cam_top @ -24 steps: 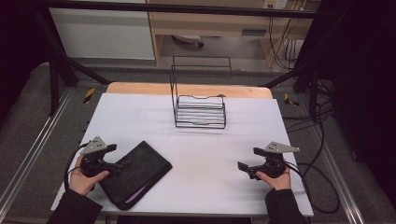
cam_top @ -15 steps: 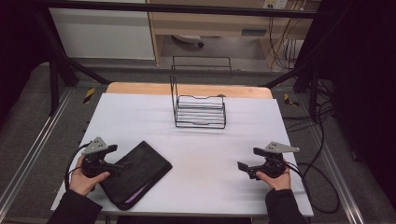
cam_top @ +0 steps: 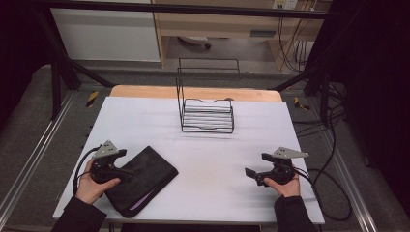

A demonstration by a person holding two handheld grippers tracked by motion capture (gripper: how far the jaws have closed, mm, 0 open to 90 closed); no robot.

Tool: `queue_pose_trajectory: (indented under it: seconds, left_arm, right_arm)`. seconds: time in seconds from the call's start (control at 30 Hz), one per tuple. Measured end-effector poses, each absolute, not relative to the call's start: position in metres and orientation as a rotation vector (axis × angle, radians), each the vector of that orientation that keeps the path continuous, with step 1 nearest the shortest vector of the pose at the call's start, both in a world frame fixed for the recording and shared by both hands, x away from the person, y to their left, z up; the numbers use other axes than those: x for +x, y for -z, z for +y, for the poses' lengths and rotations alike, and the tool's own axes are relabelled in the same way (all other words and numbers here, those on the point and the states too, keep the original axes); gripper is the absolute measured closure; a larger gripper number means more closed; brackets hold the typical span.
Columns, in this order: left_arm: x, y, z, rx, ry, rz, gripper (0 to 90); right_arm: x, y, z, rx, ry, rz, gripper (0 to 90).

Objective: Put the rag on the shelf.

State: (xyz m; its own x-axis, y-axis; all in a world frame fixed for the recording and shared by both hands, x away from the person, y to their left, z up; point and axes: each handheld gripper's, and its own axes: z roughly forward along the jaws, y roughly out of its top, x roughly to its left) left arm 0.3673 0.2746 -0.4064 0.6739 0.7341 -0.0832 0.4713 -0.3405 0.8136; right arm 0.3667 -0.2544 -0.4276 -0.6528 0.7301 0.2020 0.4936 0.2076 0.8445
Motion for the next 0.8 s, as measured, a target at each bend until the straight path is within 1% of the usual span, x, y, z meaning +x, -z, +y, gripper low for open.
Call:
queue_pose_trajectory:
  seconds: [0.17, 0.27, 0.37, 0.5, 0.67, 0.77, 0.8]
  left_arm:
    - [0.368, 0.401, 0.261, 2.006, -0.365, 0.925, 5.6]
    - [0.367, 0.398, 0.254, 2.005, -0.358, 0.921, 7.4]
    - [0.364, 0.393, 0.237, 2.039, -0.362, 0.885, 11.1]
    - [0.363, 0.394, 0.217, 2.076, -0.333, 0.869, 19.4]
    - [0.365, 0.407, 0.193, 2.141, -0.307, 0.875, 30.8]
    - [0.366, 0.412, 0.185, 2.159, -0.293, 0.883, 37.4]
    - [0.367, 0.416, 0.180, 2.165, -0.269, 0.883, 40.3]
  right_arm:
    - [0.367, 0.428, -0.253, 1.168, -1.417, 2.245, 1.1]
    - [0.367, 0.428, -0.253, 1.169, -1.411, 2.248, 1.1]
    - [0.367, 0.427, -0.253, 1.173, -1.410, 2.248, 1.2]
    - [0.368, 0.429, -0.252, 1.166, -1.400, 2.259, 1.3]
    - [0.368, 0.429, -0.251, 1.158, -1.385, 2.271, 1.4]
    - [0.368, 0.430, -0.250, 1.164, -1.380, 2.274, 1.4]
    - [0.368, 0.430, -0.250, 1.165, -1.379, 2.277, 1.4]
